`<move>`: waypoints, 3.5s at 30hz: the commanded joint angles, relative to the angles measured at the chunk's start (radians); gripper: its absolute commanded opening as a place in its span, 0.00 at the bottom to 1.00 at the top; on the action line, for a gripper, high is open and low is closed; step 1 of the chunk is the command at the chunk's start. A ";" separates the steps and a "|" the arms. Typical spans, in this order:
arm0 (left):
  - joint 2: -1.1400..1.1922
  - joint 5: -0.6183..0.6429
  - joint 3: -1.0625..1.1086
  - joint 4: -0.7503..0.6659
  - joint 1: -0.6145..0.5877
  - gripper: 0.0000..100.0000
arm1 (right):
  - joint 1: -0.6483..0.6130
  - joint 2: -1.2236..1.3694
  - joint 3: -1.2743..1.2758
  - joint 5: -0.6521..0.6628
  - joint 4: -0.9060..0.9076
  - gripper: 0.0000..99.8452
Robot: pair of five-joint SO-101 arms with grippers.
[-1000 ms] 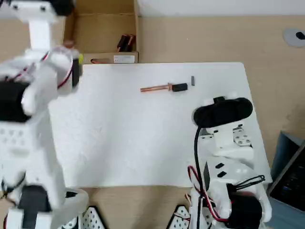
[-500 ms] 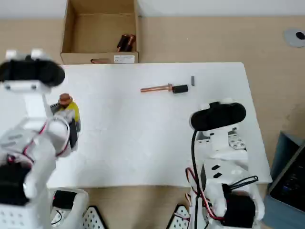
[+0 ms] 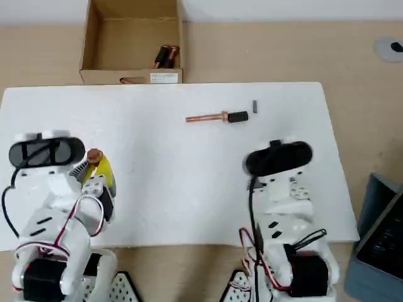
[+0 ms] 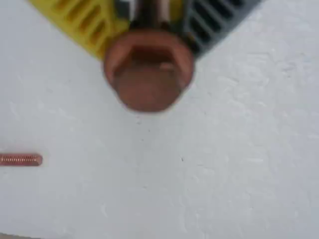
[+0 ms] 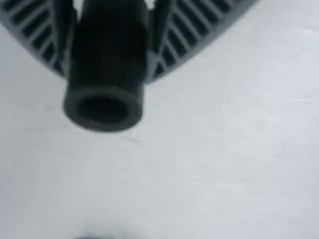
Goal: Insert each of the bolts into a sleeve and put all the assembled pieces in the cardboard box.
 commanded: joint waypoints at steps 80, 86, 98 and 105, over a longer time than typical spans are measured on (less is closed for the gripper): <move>-0.148 0.224 0.242 -0.199 0.483 0.07 | -0.716 -0.219 0.234 -0.012 -0.442 0.01; -0.147 0.224 0.236 -0.201 0.451 0.20 | -0.714 -0.219 0.239 -0.012 -0.437 0.01; -0.143 0.226 0.175 -0.195 0.414 0.20 | -0.713 -0.219 0.259 -0.015 -0.436 0.01; -0.147 0.135 0.118 -0.203 0.278 0.04 | -0.638 -0.219 0.257 -0.017 -0.436 0.01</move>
